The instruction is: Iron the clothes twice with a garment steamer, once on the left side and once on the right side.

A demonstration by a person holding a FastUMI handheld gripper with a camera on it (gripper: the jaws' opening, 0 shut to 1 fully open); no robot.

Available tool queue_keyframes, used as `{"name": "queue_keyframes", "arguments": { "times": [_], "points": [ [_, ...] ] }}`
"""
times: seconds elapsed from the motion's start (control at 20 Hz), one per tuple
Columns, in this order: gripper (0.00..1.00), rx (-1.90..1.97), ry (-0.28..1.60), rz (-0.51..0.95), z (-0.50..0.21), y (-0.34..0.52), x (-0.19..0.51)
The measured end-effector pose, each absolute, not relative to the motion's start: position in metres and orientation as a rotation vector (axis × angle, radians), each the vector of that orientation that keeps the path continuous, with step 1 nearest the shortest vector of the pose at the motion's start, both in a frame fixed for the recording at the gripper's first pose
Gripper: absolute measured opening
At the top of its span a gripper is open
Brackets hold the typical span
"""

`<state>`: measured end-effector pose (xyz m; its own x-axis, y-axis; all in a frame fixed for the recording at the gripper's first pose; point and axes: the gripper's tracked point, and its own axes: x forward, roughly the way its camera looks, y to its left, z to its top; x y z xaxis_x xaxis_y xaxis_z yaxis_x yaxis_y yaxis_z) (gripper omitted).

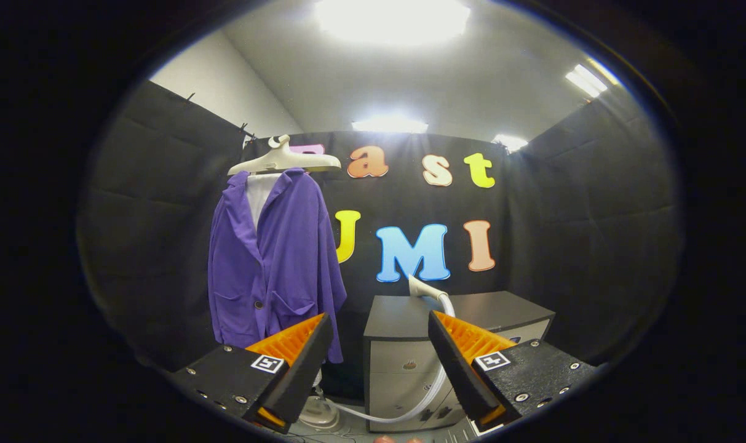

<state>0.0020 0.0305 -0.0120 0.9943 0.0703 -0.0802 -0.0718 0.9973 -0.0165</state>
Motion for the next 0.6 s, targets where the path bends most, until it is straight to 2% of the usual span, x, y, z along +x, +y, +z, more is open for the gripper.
{"name": "queue_keyframes", "arguments": {
  "times": [0.6],
  "points": [
    [0.97,-0.030,0.180,0.111,-0.011,0.032,0.031]
  ]
}}
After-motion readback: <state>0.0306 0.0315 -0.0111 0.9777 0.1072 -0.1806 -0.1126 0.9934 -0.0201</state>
